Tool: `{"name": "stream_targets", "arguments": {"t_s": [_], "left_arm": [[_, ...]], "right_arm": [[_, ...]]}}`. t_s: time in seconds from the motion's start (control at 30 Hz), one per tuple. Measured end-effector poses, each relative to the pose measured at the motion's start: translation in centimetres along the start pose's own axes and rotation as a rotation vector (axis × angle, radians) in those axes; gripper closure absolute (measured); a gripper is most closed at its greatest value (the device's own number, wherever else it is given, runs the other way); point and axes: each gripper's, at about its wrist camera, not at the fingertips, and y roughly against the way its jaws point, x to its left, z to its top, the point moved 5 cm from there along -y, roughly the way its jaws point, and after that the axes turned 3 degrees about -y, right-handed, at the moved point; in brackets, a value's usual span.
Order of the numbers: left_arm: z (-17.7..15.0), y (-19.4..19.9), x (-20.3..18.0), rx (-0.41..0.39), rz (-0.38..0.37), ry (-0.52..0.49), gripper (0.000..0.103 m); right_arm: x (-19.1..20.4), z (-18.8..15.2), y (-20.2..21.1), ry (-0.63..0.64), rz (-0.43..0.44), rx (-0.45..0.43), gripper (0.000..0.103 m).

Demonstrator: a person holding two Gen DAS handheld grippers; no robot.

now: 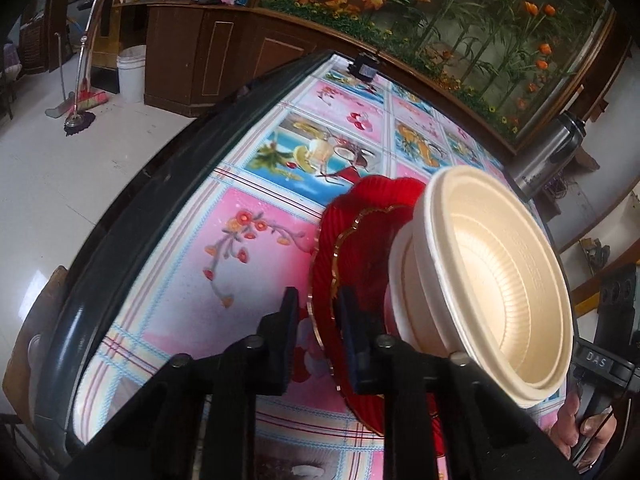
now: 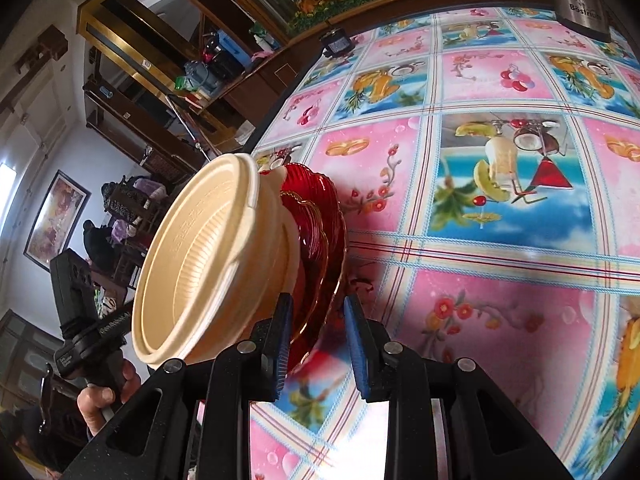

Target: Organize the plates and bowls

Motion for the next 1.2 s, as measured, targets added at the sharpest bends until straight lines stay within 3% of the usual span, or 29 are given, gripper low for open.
{"name": "stream_targets", "arguments": {"t_s": [0.03, 0.27, 0.57, 0.73, 0.83, 0.9, 1.03, 1.2], "left_arm": [[-0.1, 0.0, -0.2, -0.005, 0.013, -0.013, 0.088], [-0.5, -1.0, -3.6, 0.015, 0.027, -0.066, 0.088], [-1.4, -4.9, -15.7, 0.075, -0.047, -0.247, 0.082], [-1.7, -7.5, -20.8, 0.081, -0.075, -0.29, 0.077], [-2.1, -7.7, -21.2, 0.081, -0.088, -0.266, 0.068], [-2.5, -7.3, -21.0, 0.075, -0.082, -0.271, 0.05], [-3.3, -5.2, -19.5, 0.018, -0.057, -0.286, 0.042], [-5.0, -3.5, -18.4, -0.057, -0.071, -0.315, 0.023]], "right_arm": [[-0.1, -0.1, 0.0, 0.005, -0.012, -0.006, 0.09], [-1.3, -0.5, 1.5, -0.008, -0.017, -0.024, 0.09], [-9.6, -1.4, 8.8, -0.141, -0.097, -0.147, 0.091], [-13.8, -1.7, 12.8, -0.208, -0.173, -0.235, 0.091], [-15.1, -1.7, 13.8, -0.22, -0.178, -0.258, 0.089], [-15.1, -1.9, 14.1, -0.224, -0.15, -0.257, 0.089], [-15.2, -2.5, 15.6, -0.207, -0.152, -0.288, 0.089], [-15.6, -4.8, 16.9, -0.226, -0.215, -0.348, 0.087]]}}
